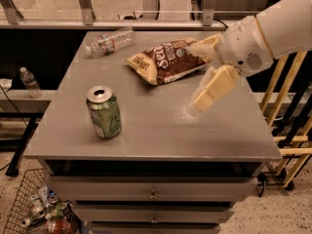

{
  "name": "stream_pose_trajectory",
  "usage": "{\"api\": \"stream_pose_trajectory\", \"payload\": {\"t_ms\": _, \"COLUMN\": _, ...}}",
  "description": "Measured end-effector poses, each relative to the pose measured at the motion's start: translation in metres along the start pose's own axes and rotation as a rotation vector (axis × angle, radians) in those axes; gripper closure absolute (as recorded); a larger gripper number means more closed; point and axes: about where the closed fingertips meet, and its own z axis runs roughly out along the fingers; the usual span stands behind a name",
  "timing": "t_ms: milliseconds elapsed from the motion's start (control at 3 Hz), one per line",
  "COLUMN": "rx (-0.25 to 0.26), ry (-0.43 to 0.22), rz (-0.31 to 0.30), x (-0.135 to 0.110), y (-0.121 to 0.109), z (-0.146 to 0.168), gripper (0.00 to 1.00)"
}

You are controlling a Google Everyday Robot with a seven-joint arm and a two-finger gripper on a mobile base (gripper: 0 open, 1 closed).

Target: Knock green can over

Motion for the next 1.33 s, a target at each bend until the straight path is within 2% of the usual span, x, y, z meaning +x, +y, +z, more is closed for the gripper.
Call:
{"api": "stream_pose_trajectory", "payload": {"t_ms": 333, "rx": 0.000, "ry": -0.005, "rz": -0.002, "x": 0.001, "y": 0.002, "z": 0.012, "gripper": 0.00}}
{"api": "stream_pose_trajectory", "payload": {"t_ms": 1000, "rx": -0.054, "ry": -0.172, "rz": -0.017, "x": -0.001, "y": 0.012, "z": 0.100, "gripper": 0.00}}
{"api": "stream_pose_trajectory", "payload": {"t_ms": 1333, "rx": -0.072, "ry": -0.271, "rz": -0.036, "x": -0.012, "y": 0.016, "z": 0.132, "gripper": 0.00}}
